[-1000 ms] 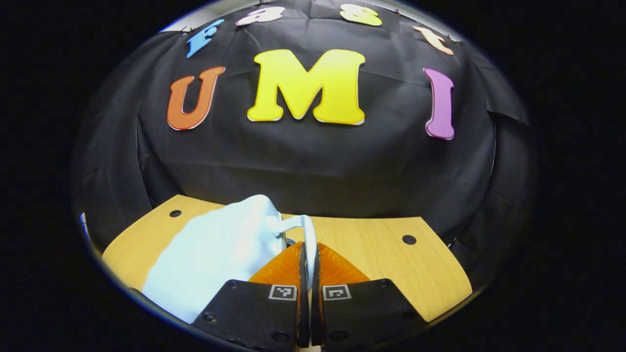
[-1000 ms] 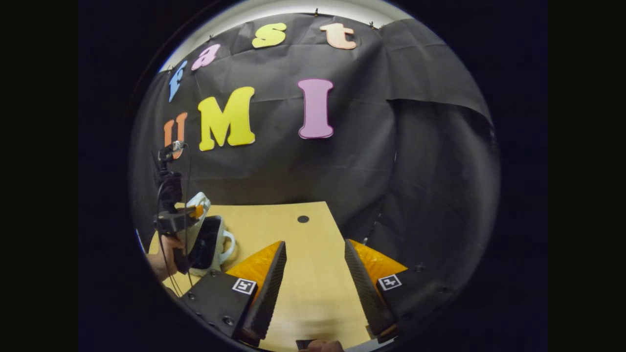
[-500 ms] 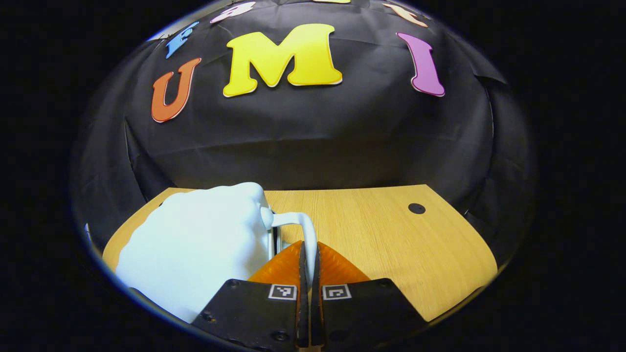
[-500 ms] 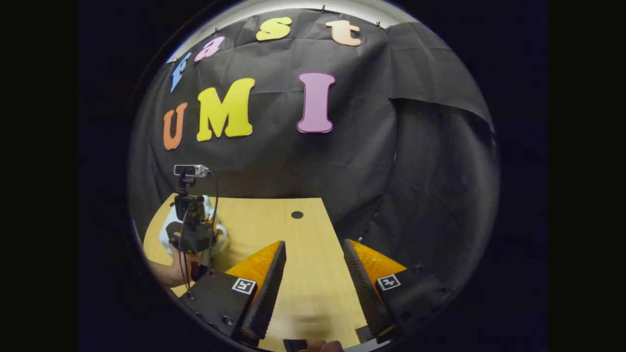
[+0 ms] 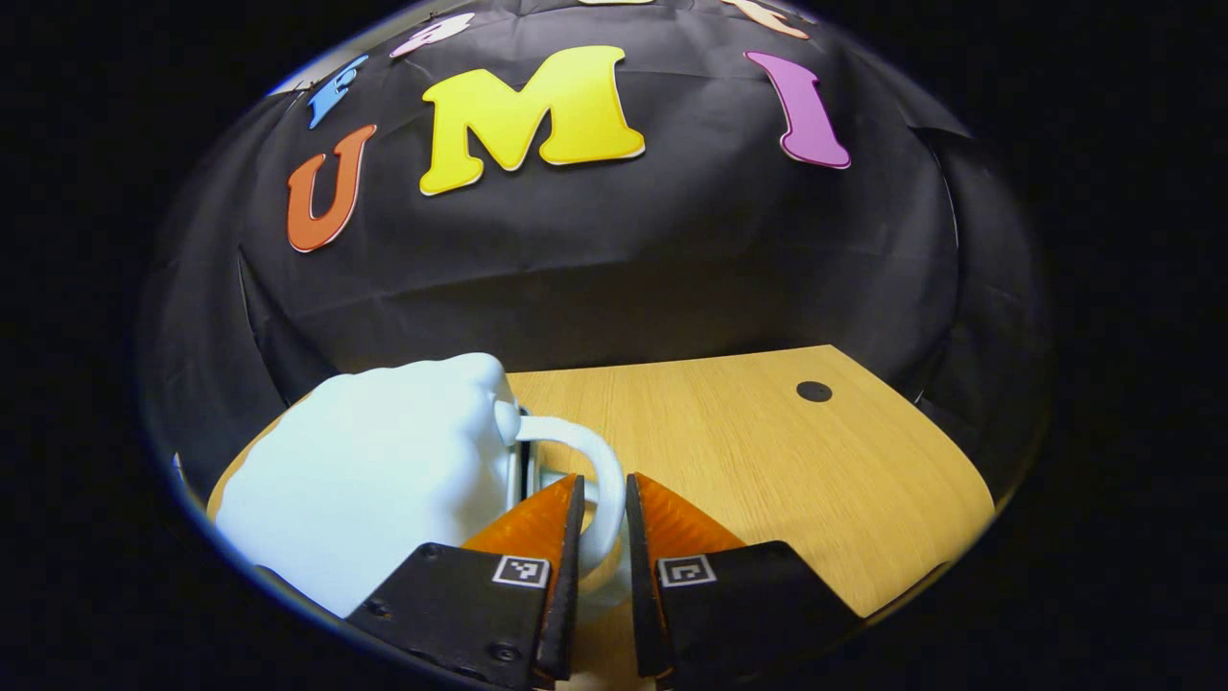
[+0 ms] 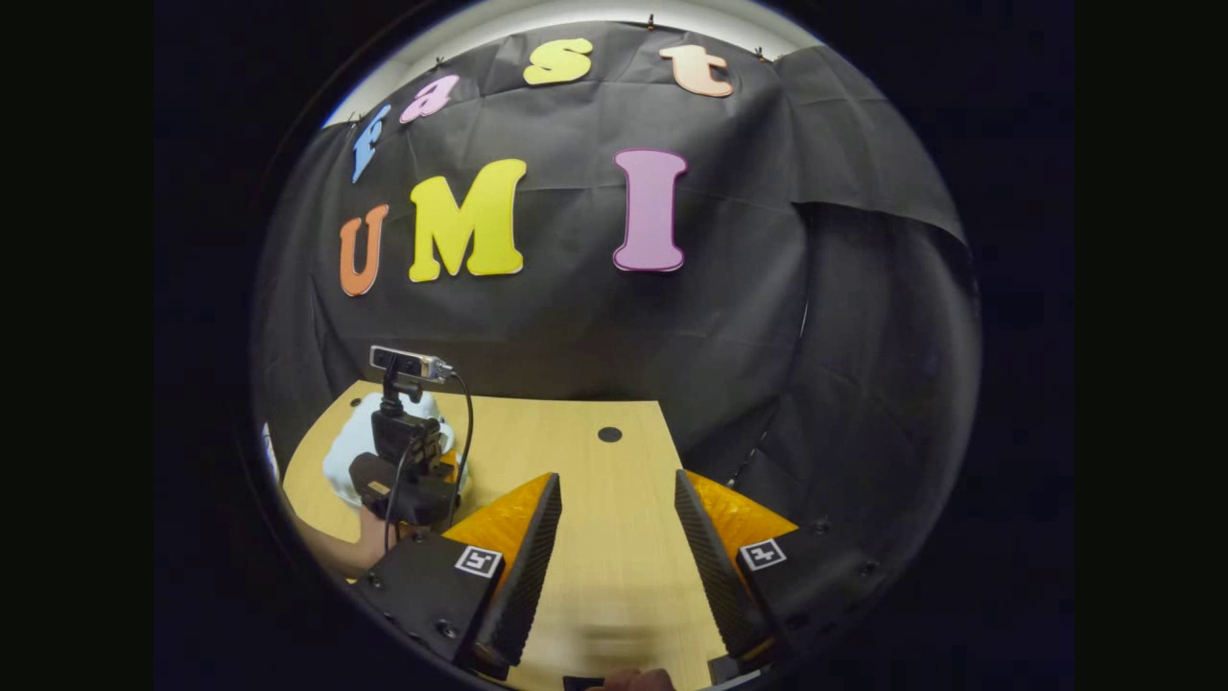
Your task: First open the suitcase, pack the skin care products into it, and then close the suitcase.
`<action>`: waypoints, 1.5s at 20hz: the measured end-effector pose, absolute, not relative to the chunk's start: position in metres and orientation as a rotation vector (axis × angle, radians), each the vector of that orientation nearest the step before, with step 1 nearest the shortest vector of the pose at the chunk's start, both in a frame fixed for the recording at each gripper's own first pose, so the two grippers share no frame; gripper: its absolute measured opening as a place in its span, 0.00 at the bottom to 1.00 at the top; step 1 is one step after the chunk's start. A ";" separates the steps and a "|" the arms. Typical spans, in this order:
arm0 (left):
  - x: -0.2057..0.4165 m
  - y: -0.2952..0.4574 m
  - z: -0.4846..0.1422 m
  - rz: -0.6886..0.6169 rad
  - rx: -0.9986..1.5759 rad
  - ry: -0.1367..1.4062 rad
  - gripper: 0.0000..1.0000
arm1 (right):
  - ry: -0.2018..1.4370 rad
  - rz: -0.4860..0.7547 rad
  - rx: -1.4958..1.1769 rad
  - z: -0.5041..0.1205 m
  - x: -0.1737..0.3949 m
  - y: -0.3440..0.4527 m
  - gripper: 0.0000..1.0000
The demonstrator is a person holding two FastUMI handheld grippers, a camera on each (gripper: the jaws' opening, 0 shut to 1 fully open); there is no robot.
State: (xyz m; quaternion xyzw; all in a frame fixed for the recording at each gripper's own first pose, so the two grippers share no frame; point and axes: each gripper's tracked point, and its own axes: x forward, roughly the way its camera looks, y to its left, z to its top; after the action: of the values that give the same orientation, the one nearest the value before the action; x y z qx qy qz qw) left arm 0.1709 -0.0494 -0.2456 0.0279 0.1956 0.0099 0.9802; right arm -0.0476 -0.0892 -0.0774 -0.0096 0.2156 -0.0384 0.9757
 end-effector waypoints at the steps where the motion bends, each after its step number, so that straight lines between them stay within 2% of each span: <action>1: 0.169 -0.054 -0.246 0.004 0.036 0.399 0.28 | 0.433 -0.076 -0.016 -0.077 -0.048 -0.089 0.72; 2: 0.167 -0.057 -0.240 -0.001 0.047 0.394 0.45 | 0.432 -0.074 -0.010 -0.077 -0.047 -0.089 0.72; 3: 0.165 -0.055 -0.233 0.011 0.067 0.378 0.51 | 0.431 -0.070 -0.004 -0.077 -0.046 -0.088 0.72; 4: 0.159 -0.053 -0.228 0.015 0.066 0.378 0.70 | 0.425 -0.065 0.000 -0.076 -0.044 -0.086 0.71; 6: 0.142 -0.052 -0.210 0.013 0.024 0.374 0.86 | 0.400 -0.043 0.003 -0.068 -0.040 -0.077 0.72; 13: 0.075 0.003 -0.070 0.107 -0.022 0.166 0.95 | 0.254 0.081 0.040 -0.030 -0.014 -0.019 0.71; 14: 0.068 0.011 -0.055 0.116 -0.024 0.146 0.95 | 0.232 0.096 0.041 -0.024 -0.012 -0.011 0.67; 15: 0.059 0.018 -0.041 0.119 -0.012 0.121 0.95 | 0.207 0.112 0.052 -0.016 -0.012 -0.002 0.72; 16: 0.053 0.021 -0.032 0.110 -0.003 0.113 0.95 | 0.188 0.116 0.060 -0.010 -0.011 0.005 0.72; 21: 0.023 0.043 -0.007 0.132 0.019 0.081 0.96 | 0.110 0.120 0.058 0.007 -0.022 0.029 0.72; 22: 0.019 0.042 -0.007 0.130 0.015 0.081 0.96 | 0.108 0.120 0.058 0.008 -0.025 0.031 0.67; 24: 0.013 0.039 -0.006 0.119 0.008 0.075 0.96 | 0.099 0.108 0.059 0.010 -0.028 0.031 0.67; 25: 0.011 0.036 -0.005 0.112 0.010 0.071 0.96 | 0.087 0.097 0.055 0.013 -0.029 0.029 0.72; 29: 0.006 0.033 -0.007 0.089 0.021 0.071 0.96 | 0.082 0.073 0.051 0.014 -0.034 0.027 0.72; 30: 0.005 0.033 -0.007 0.088 0.022 0.073 0.96 | 0.081 0.069 0.048 0.014 -0.033 0.028 0.68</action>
State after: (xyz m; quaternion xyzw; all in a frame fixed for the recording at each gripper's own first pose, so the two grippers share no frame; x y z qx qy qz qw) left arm 0.0047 0.0330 -0.0069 0.0109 0.0366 0.0441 0.9983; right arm -0.0331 0.0276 0.0137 0.0242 0.0406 0.0347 0.9983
